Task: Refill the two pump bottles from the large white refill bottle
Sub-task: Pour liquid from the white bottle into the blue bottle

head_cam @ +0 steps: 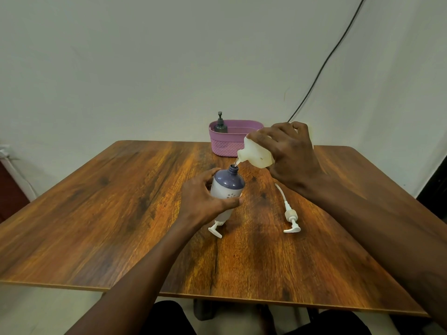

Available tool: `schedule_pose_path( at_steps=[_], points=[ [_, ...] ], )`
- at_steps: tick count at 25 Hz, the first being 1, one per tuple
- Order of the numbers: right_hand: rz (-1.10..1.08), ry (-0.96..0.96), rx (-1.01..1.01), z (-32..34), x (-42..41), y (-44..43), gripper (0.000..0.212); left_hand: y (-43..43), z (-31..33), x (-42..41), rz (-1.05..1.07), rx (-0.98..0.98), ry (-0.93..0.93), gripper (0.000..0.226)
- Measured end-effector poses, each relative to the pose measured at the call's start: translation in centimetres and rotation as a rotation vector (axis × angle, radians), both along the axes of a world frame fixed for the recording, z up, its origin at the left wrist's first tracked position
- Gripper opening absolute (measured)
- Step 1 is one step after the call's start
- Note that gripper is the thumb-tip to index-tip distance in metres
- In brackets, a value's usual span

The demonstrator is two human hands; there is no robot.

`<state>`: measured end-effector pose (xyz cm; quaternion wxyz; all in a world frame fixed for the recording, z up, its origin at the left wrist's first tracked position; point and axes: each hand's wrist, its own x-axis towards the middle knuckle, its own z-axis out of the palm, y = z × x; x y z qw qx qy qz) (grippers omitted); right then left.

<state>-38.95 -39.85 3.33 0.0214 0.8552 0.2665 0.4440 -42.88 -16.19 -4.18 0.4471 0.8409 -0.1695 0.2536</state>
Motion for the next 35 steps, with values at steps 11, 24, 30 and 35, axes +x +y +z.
schedule_pose_path(
  at_steps=[11, 24, 30, 35],
  points=[
    [0.024, -0.012, 0.001, -0.06, -0.16, 0.23, 0.080, 0.23, -0.31, 0.09, 0.006, -0.008, 0.036, 0.088],
    [0.037, -0.010, -0.012, -0.07, -0.25, 0.25, 0.079, 0.15, -0.30, -0.02, 0.007, -0.002, 0.043, 0.083],
    [0.041, -0.018, -0.023, -0.02, -0.26, 0.19, 0.078, 0.11, -0.35, 0.02, 0.009, 0.001, 0.049, 0.085],
    [0.044, -0.013, -0.026, 0.08, -0.29, 0.12, 0.078, 0.14, -0.63, 0.25, 0.014, 0.001, 0.062, 0.090]
  ],
)
